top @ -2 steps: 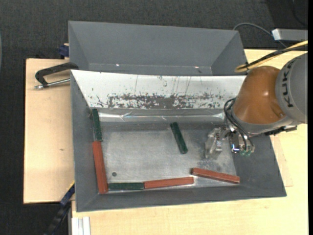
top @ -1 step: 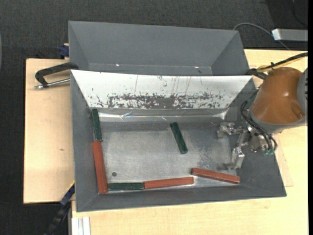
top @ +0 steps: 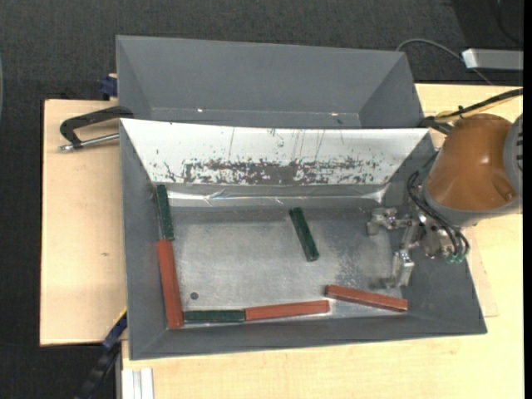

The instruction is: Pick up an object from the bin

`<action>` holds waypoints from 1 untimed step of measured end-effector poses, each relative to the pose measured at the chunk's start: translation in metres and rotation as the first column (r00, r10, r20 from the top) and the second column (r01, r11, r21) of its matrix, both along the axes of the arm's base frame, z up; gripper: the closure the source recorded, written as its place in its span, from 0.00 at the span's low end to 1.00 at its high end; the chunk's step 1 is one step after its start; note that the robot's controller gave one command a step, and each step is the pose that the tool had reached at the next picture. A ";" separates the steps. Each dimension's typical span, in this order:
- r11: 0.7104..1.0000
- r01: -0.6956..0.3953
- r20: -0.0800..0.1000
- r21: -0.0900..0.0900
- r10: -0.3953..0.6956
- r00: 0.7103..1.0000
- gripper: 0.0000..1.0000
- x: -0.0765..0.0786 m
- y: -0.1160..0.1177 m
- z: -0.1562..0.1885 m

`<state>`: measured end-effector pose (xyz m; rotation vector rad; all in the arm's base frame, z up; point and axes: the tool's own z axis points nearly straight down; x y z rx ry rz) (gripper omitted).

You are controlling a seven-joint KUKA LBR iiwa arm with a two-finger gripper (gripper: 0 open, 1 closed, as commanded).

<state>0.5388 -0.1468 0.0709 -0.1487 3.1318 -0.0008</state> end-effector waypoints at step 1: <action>0.985 -0.173 -0.006 0.001 0.173 0.985 0.00 -0.013 0.008 0.015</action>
Offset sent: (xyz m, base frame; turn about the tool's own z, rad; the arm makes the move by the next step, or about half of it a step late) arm -0.0297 0.0093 0.0039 -0.0163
